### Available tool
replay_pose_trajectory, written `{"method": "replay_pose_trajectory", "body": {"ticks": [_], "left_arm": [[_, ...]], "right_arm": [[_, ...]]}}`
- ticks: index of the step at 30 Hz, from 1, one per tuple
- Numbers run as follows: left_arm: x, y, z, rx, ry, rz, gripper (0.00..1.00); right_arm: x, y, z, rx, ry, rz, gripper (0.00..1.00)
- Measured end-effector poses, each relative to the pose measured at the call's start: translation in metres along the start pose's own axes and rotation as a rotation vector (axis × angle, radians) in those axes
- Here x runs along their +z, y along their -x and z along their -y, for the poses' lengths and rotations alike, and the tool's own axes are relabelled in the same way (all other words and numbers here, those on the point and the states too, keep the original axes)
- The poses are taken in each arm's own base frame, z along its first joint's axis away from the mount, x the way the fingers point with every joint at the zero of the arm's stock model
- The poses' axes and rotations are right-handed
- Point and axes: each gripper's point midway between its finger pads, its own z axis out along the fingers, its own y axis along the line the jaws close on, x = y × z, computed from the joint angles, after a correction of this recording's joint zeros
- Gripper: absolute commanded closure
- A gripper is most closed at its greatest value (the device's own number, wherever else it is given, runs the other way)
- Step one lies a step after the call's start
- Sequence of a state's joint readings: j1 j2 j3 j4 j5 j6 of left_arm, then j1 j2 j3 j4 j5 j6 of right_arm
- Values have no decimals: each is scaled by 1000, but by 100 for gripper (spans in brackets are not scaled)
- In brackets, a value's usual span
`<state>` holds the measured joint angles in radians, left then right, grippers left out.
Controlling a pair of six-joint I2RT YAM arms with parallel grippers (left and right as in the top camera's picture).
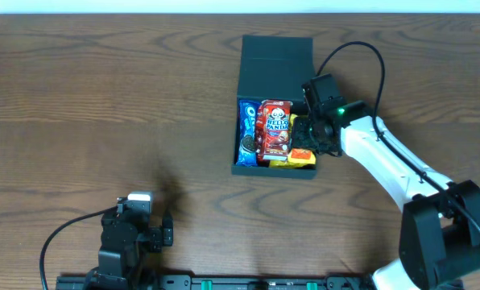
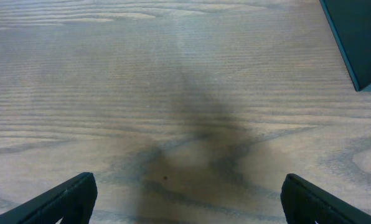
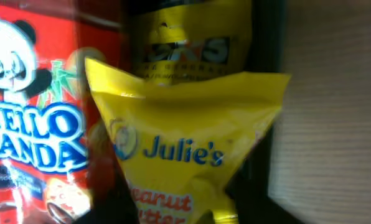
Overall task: Pack container
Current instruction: 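Lower the Julie's pack into the box and press it down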
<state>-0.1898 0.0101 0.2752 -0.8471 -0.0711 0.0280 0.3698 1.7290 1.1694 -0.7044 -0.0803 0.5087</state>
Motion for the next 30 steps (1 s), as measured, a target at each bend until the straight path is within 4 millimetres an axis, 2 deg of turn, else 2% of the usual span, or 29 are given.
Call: {"method": "replay_pose_trajectory", "body": {"ticks": [3,11,14,17,26,30], "left_arm": [[0,0,0,0,0,0,5],[0,0,0,0,0,0,5],[0,0,0,0,0,0,5],[0,0,0,0,0,0,4],[0,0,0,0,0,0,5],[0,0,0,0,0,0,4]], "right_arm": [[-1,4,-7,-10,19,20,1],[-3,5,-7,-10,23,25,1],[-10,8,-9,-11,31,41,1],[-26,13,-13,-14,51,80,1],[-86,24,-39,-42,188,201,1],[-91,16,-59,-112,229,198,1]]}}
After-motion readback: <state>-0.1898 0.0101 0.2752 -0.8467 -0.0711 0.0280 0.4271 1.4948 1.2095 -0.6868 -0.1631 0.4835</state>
